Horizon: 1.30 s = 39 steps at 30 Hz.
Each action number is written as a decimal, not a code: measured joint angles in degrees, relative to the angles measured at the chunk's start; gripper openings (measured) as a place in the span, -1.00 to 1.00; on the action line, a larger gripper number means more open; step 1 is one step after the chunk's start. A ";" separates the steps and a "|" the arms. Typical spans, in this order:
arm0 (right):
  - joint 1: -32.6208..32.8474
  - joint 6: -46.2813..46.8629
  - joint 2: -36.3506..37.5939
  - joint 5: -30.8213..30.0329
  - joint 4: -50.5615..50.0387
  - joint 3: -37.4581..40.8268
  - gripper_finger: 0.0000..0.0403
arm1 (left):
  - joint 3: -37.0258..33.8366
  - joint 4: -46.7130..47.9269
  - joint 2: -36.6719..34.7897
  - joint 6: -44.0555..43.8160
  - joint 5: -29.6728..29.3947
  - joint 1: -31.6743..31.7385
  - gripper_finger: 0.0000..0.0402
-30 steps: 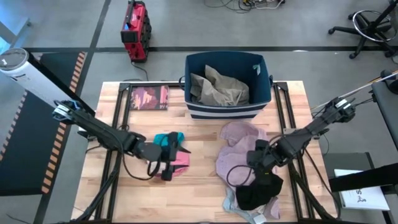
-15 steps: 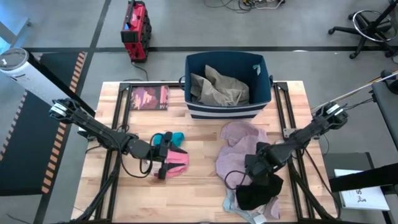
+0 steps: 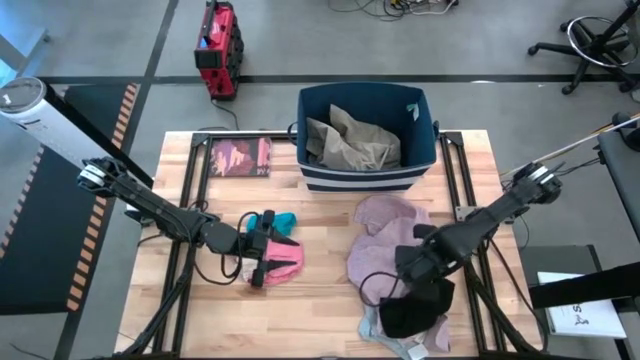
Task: Sort clothes
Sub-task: Put the right striped white sock into the blue laundry bin
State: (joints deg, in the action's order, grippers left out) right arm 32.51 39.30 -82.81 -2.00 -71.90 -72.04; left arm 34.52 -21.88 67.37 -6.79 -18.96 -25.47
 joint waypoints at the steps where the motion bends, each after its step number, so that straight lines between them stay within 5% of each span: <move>1: 0.00 -1.05 0.20 -0.99 -0.68 -2.12 -0.96 | 0.00 -0.01 0.00 0.01 0.01 -0.02 0.00; 7: 0.00 -6.98 0.35 -13.19 -5.12 -16.10 -0.98 | 0.00 0.00 0.00 0.01 0.02 -0.02 -0.03; 16: -3.03 -19.46 0.37 -51.67 -5.59 -30.95 -0.98 | 0.04 0.00 -0.07 1.47 0.02 -0.01 -0.05; 21: -8.30 -29.46 0.38 -64.95 -4.47 -36.95 -0.98 | 0.04 0.01 -0.07 2.35 0.03 -0.02 -0.02; 27: -17.89 -44.21 0.40 -63.19 4.88 -40.63 -0.99 | 0.04 0.01 -0.09 2.40 0.02 0.00 0.00; 39: -40.82 -55.61 -1.02 -36.06 16.02 -40.53 -0.99 | 0.04 0.30 -0.09 3.28 -0.98 0.00 0.10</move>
State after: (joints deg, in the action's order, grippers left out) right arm -8.31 -16.31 -83.83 -38.06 -55.88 -112.57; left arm 34.57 -21.58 67.29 -3.51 -19.94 -25.47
